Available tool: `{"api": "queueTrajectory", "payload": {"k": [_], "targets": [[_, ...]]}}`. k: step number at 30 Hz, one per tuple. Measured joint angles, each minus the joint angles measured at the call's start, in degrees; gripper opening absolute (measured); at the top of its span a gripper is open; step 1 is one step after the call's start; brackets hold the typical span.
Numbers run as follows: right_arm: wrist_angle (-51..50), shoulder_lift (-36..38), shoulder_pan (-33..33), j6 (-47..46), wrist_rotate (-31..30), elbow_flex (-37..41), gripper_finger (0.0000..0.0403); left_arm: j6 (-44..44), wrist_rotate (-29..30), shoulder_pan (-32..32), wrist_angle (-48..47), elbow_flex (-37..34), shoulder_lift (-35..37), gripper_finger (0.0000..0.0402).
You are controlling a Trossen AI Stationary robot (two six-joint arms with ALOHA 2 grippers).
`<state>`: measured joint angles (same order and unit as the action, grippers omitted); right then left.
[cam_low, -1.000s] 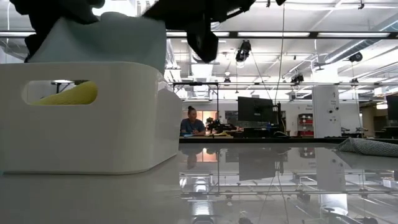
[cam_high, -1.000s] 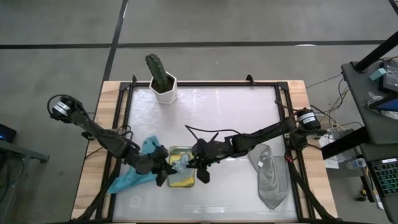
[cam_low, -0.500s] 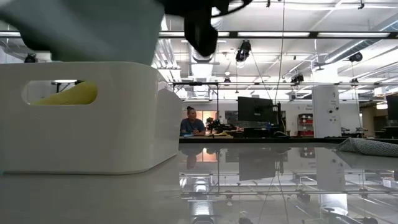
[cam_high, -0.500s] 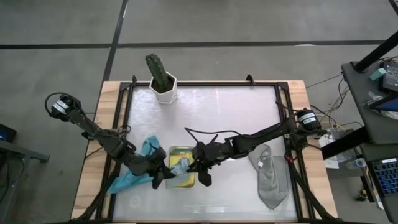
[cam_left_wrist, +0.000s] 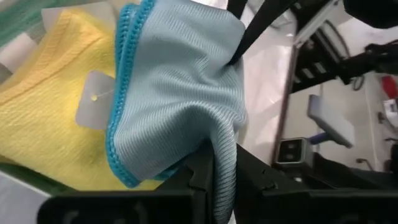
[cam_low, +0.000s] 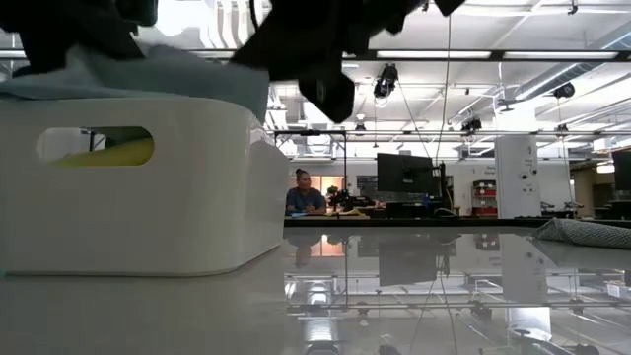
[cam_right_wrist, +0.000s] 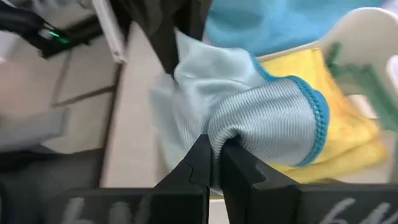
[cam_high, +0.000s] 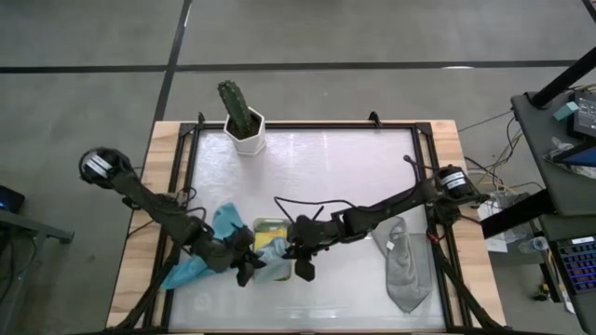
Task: Fold microfiber towels
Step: Put the light blue microfiber towel into the bin
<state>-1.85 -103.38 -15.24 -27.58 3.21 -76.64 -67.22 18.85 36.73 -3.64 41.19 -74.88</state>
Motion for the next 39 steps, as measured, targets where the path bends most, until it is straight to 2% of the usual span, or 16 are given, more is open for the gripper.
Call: {"api": "queueTrajectory", "payload": {"k": [7, 10, 13, 19, 25, 31, 36, 39], "targets": [[0.0, -0.7, 0.4, 5.1, -2.4, 0.0, 0.0013, 0.0, 0.2, -1.3, -2.9, -0.2, -1.7, 0.0019], [-0.7, -0.7, 0.7, 5.1, -2.6, 0.0, 0.0027, 0.4, -0.1, -1.8, -6.1, -0.3, -1.2, 0.0036], [-3.1, -0.7, 1.3, 4.3, -2.3, 0.0, 0.0060, 1.8, -1.8, -1.9, -6.8, -0.5, -1.0, 0.0073], [-9.3, 1.0, 3.0, 3.4, -1.5, 0.1, 0.0138, 2.1, -4.5, -2.1, -9.9, -0.4, -0.2, 0.0173], [-18.2, 5.8, 4.8, 10.1, -1.3, 0.1, 0.0182, 8.3, -6.7, -2.2, -12.2, -0.4, 4.5, 0.0243], [-19.2, 9.2, 7.6, 20.3, -1.7, 0.3, 0.0177, 16.9, -6.1, -2.6, -14.3, -0.4, 11.2, 0.0246], [-13.0, 7.9, 11.1, 27.5, -1.7, 0.5, 0.0148, 24.7, 3.1, -3.6, -14.4, -0.4, 14.2, 0.0217], [-12.3, 5.7, 12.5, 34.0, 0.6, 0.5, 0.0140, 27.5, 4.2, -4.5, -13.9, -0.5, 13.5, 0.0190]]}}
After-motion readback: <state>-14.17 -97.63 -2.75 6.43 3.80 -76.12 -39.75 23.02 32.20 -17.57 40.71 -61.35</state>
